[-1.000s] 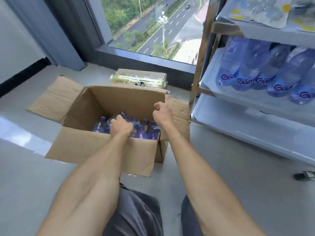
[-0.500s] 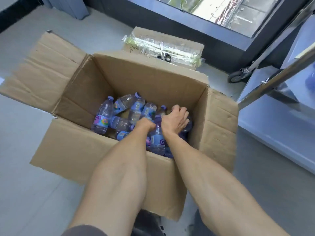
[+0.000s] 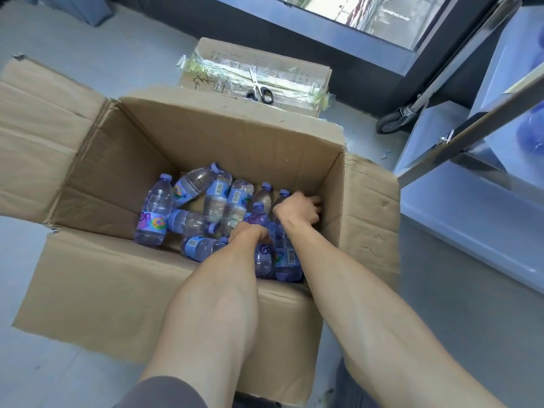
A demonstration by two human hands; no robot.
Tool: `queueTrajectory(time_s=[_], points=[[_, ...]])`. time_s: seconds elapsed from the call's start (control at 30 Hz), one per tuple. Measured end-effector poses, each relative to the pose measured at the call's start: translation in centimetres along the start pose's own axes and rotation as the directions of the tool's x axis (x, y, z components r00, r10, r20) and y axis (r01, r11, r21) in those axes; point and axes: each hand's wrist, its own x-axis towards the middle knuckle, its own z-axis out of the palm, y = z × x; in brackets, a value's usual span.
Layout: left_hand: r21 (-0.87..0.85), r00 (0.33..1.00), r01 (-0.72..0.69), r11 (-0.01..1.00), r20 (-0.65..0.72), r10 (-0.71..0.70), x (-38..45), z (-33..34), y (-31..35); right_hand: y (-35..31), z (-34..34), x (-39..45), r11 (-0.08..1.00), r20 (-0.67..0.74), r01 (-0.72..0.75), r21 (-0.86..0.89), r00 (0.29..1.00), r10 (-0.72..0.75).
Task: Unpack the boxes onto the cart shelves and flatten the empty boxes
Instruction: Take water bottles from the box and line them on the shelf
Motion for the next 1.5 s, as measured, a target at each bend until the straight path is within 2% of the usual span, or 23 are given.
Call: queueTrajectory(time_s=[0.07,0.17,0.23,0.3,0.4,0.43,0.5,0.6,0.67,0.77,0.87,0.97,1.03,1.17,1.3,1.43,1.5], points=[[-0.153,0.999,0.046,0.987,-0.005,-0.048,0.1,-0.5,-0.3,0.3,0.1,-0.3,0.995,0.053,-0.01,0.094,0.999,0.005],[-0.366,0.998,0.027,0.93,-0.047,-0.047,-0.3,-1.1,-0.8,1.3,-0.2,-1.2,0.964,0.002,-0.04,0.261,0.999,0.041],[-0.477,0.994,-0.006,0.879,-0.1,-0.047,-1.1,-1.8,-1.0,1.7,-0.4,-2.0,0.901,-0.022,-0.079,0.427,0.995,0.097],[-0.57,0.99,-0.017,0.822,-0.125,-0.066,-1.8,-2.4,-1.0,1.6,-0.8,-2.6,0.771,0.03,-0.152,0.618,0.985,0.17],[-0.714,0.99,-0.034,0.699,-0.12,-0.075,-2.6,-3.2,-1.1,1.4,-2.2,-2.9,0.439,0.277,-0.356,0.825,0.932,0.235],[-0.776,0.992,-0.048,0.629,-0.111,-0.061,-3.0,-3.4,-1.2,1.5,-2.7,-3.0,0.321,0.362,-0.411,0.853,0.91,0.203],[-0.877,0.995,-0.064,0.476,-0.095,-0.041,-3.9,-3.9,-1.4,1.8,-4.0,-3.4,0.109,0.462,-0.463,0.879,0.886,0.04],[-0.938,0.993,-0.119,0.325,-0.12,0.016,-5.2,-4.7,-1.6,2.1,-6.1,-4.6,-0.079,0.491,-0.516,0.853,0.845,-0.213],[-0.977,0.986,-0.132,0.169,-0.113,0.119,-7.0,-5.8,-1.7,2.4,-7.4,-5.9,-0.131,0.493,-0.56,0.818,0.799,-0.344],[-0.985,0.933,-0.129,-0.112,-0.159,0.323,-10.7,-7.3,-1.5,3.5,-8.9,-8.5,-0.118,0.443,-0.606,0.787,0.686,-0.577],[-0.947,0.853,-0.162,-0.278,-0.276,0.443,-14.4,-8.4,-1.7,5.1,-11.6,-11.3,-0.195,0.284,-0.619,0.761,0.587,-0.758],[-0.939,0.764,-0.193,-0.286,-0.327,0.557,-18.6,-8.7,-2.4,8.0,-15.7,-14.3,-0.316,0.111,-0.597,0.737,0.569,-0.815],[-0.938,0.709,-0.23,-0.26,-0.344,0.616,-21.3,-8.6,-2.5,10.4,-18.9,-15.7,-0.38,0.019,-0.548,0.746,0.587,-0.809],[-0.928,0.603,-0.314,-0.201,-0.358,0.713,-27.3,-6.4,-1.8,16.8,-25.1,-17.6,-0.446,-0.169,-0.299,0.843,0.641,-0.749],[-0.913,0.505,-0.388,-0.125,-0.324,0.8,-33.3,-2.9,0.3,23.7,-29.4,-18.8,-0.461,-0.291,-0.073,0.884,0.686,-0.667],[-0.911,0.356,-0.405,-0.078,-0.236,0.904,-38.5,1.6,2.4,30.4,-31.3,-20.1,-0.399,-0.34,0.121,0.909,0.768,-0.542],[-0.898,0.305,-0.438,-0.045,-0.195,0.932,-41.1,4.8,3.4,34.2,-31.7,-20.6,-0.371,-0.373,0.213,0.904,0.817,-0.439]])
